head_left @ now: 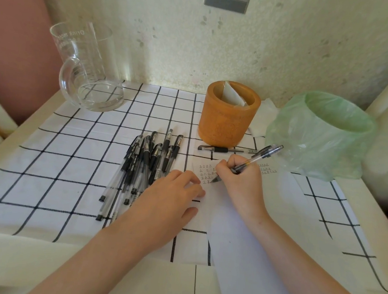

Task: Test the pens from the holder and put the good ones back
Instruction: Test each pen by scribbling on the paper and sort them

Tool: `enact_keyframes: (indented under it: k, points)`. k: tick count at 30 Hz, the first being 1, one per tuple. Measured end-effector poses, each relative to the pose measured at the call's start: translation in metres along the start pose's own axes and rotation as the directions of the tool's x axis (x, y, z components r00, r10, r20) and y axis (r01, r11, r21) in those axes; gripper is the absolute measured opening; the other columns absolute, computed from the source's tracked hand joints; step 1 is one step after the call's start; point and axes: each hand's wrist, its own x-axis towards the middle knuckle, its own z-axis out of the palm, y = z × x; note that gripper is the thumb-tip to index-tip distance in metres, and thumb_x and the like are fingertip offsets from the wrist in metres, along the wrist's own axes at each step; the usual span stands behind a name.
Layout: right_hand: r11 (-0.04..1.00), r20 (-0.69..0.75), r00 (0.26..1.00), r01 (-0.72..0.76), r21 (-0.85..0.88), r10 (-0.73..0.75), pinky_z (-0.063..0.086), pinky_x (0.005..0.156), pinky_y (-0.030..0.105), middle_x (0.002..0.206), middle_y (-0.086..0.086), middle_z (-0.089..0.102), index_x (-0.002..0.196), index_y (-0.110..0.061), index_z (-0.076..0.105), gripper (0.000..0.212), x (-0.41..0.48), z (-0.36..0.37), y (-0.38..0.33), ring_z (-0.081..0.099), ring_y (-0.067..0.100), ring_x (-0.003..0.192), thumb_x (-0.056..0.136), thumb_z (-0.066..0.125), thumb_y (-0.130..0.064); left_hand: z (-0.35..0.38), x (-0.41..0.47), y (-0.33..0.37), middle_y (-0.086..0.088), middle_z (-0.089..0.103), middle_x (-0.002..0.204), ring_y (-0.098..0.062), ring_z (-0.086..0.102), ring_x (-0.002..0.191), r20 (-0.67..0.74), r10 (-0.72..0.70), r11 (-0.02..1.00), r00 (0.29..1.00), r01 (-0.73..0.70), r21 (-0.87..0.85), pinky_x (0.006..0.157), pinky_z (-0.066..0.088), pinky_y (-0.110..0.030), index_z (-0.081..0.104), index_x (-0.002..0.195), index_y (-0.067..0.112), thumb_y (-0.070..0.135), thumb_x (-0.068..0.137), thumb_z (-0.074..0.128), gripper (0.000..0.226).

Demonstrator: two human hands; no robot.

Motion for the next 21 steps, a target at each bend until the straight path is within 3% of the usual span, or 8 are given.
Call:
enact_keyframes:
  k: [4, 7, 9, 11, 13, 15, 18, 21]
  points:
    - [1.0, 0.0, 1.0, 0.0, 0.003, 0.0, 0.031, 0.05, 0.02, 0.047, -0.001, 0.031, 0.053, -0.006, 0.039, 0.035, 0.0, 0.0, 0.001, 0.039, 0.0, 0.039, 0.081, 0.058, 0.001, 0.0, 0.0, 0.0, 0.015, 0.032, 0.139, -0.004, 0.027, 0.127, -0.001, 0.001, 1.0, 1.0, -0.001, 0.002, 0.104, 0.027, -0.02, 0.04, 0.134, 0.032, 0.033, 0.096, 0.041, 0.038]
    - [0.996, 0.015, 0.997, -0.071, 0.054, 0.071, 0.036, 0.054, 0.024, 0.049, 0.006, 0.044, 0.053, -0.001, 0.046, 0.035, 0.002, -0.002, -0.002, 0.047, -0.001, 0.042, 0.085, 0.06, -0.003, 0.0, 0.0, 0.0, 0.015, 0.031, 0.139, -0.004, 0.027, 0.128, 0.001, 0.0, 1.0, 1.0, 0.0, -0.003, 0.104, 0.026, -0.02, 0.04, 0.135, 0.033, 0.033, 0.096, 0.041, 0.039]
    - [0.963, 0.027, 0.985, -0.171, 0.21, 0.169, 0.036, 0.05, 0.023, 0.048, 0.001, 0.052, 0.05, -0.011, 0.053, 0.042, 0.004, -0.006, -0.009, 0.045, 0.006, 0.043, 0.09, 0.06, -0.02, 0.0, 0.0, 0.0, 0.016, 0.03, 0.139, -0.003, 0.026, 0.127, -0.001, 0.006, 1.0, 1.0, -0.006, 0.008, 0.105, 0.026, -0.019, 0.038, 0.135, 0.034, 0.034, 0.096, 0.04, 0.039]
    - [0.921, 0.079, 0.968, -0.251, 0.298, 0.239, 0.039, 0.05, 0.023, 0.048, 0.003, 0.055, 0.051, -0.012, 0.058, 0.054, 0.008, -0.014, -0.02, 0.048, 0.014, 0.049, 0.096, 0.047, -0.038, 0.001, 0.0, -0.001, 0.016, 0.031, 0.138, -0.004, 0.028, 0.127, -0.005, 0.01, 1.0, 1.0, -0.01, 0.008, 0.105, 0.028, -0.02, 0.039, 0.134, 0.033, 0.034, 0.096, 0.04, 0.038]
    - [0.882, 0.17, 0.955, -0.29, 0.372, 0.243, 0.048, 0.06, 0.027, 0.057, 0.005, 0.061, 0.06, -0.008, 0.062, 0.055, 0.008, -0.023, -0.03, 0.056, 0.019, 0.061, 0.1, 0.038, -0.036, 0.001, -0.001, -0.001, 0.013, 0.035, 0.136, -0.007, 0.032, 0.126, -0.014, 0.009, 1.0, 1.0, -0.009, 0.0, 0.104, 0.031, -0.023, 0.044, 0.132, 0.031, 0.032, 0.095, 0.044, 0.038]
    - [0.799, 0.259, 0.938, -0.336, 0.499, 0.233, 0.051, 0.058, 0.027, 0.066, 0.007, 0.06, 0.08, -0.005, 0.062, 0.034, 0.003, -0.032, -0.037, 0.057, 0.019, 0.059, 0.099, 0.043, -0.025, 0.0, -0.001, 0.0, 0.011, 0.039, 0.134, -0.009, 0.036, 0.125, -0.029, 0.013, 1.0, 0.999, -0.014, -0.014, 0.102, 0.034, -0.025, 0.047, 0.13, 0.029, 0.03, 0.094, 0.047, 0.037]
    - [0.671, 0.363, 0.894, -0.44, 0.596, 0.264, 0.033, 0.039, 0.02, 0.06, 0.0, 0.045, 0.097, -0.01, 0.057, 0.02, 0.0, -0.043, -0.044, 0.038, 0.011, 0.042, 0.095, 0.05, -0.028, 0.002, -0.001, 0.0, 0.013, 0.035, 0.136, -0.006, 0.032, 0.125, -0.024, 0.01, 1.0, 1.0, -0.011, -0.012, 0.103, 0.03, -0.022, 0.043, 0.133, 0.03, 0.032, 0.095, 0.044, 0.038]
    - [0.577, 0.456, 0.83, -0.554, 0.6, 0.322, 0.021, 0.04, 0.022, 0.053, -0.004, 0.033, 0.08, -0.015, 0.058, 0.046, 0.005, -0.05, -0.049, 0.028, 0.01, 0.042, 0.088, 0.042, -0.057, 0.001, -0.001, 0.0, 0.014, 0.035, 0.137, -0.006, 0.032, 0.125, -0.023, 0.009, 1.0, 1.0, -0.009, -0.013, 0.104, 0.03, -0.022, 0.043, 0.133, 0.03, 0.032, 0.095, 0.044, 0.039]
